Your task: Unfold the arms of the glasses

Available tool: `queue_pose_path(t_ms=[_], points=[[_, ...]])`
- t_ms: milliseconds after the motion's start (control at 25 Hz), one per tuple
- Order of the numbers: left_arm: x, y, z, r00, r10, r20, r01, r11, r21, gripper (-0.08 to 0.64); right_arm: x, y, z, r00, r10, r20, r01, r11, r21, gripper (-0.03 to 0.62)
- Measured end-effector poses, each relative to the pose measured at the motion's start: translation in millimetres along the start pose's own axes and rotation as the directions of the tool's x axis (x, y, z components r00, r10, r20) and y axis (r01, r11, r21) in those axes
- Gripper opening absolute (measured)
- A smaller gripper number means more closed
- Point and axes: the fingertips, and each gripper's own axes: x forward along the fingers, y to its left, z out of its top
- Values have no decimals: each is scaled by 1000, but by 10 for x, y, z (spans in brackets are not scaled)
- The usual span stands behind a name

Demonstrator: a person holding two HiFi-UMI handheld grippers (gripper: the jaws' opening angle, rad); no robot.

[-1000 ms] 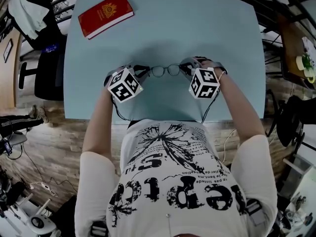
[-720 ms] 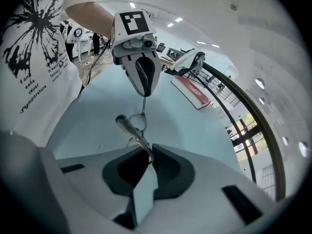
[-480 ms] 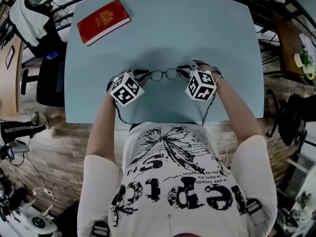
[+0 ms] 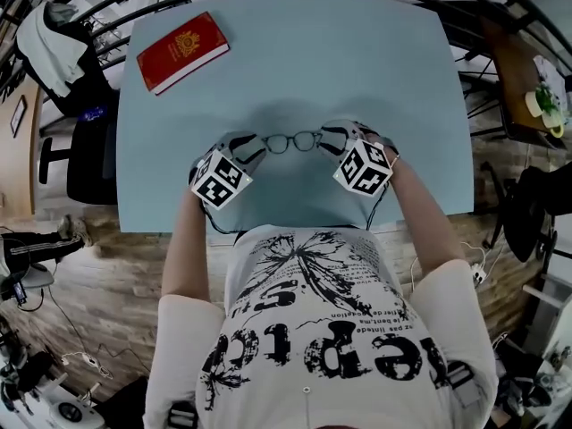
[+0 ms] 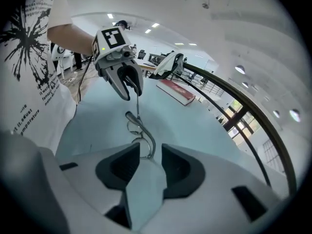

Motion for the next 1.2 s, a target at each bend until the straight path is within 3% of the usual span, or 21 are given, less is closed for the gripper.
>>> queue_pose_path(t_ms=[120,200,320,480,600,720,800,880,960,1200], points=[[-219,-6,104,992,70,105,-62,995,-75,146,-128,41,-51,999,-42,7,41,993,107,139],[-381,26,196,976,126,177,-102,985,-141,144,-225,15,-69,995,-100,8,97,980,173,98],[-630,117,360,934,227,276,-167,960,-224,93,-386,-102,21,981,-191,33,174,941,290,40],[-951,179,613,864,341,370,-251,929,-272,47,-642,-205,259,954,-272,123,201,891,407,20],[-1196,204,852,804,404,437,-281,905,-320,34,-888,-329,490,908,-367,201,243,854,460,12],[-1435,247,1110,739,470,482,-328,877,-351,31,-1162,-478,704,832,-477,283,278,800,531,12],[-1561,260,1262,713,495,497,-359,866,-348,29,-1309,-538,779,789,-531,308,302,773,558,11],[-1658,287,1359,696,513,502,-382,857,-346,29,-1400,-555,840,764,-556,327,317,765,560,11],[-1713,318,1407,686,525,504,-392,850,-351,28,-1434,-540,893,759,-552,346,309,772,555,9],[-1659,272,1420,699,524,488,-395,850,-348,26,-1501,-537,932,743,-569,353,336,773,538,9]])
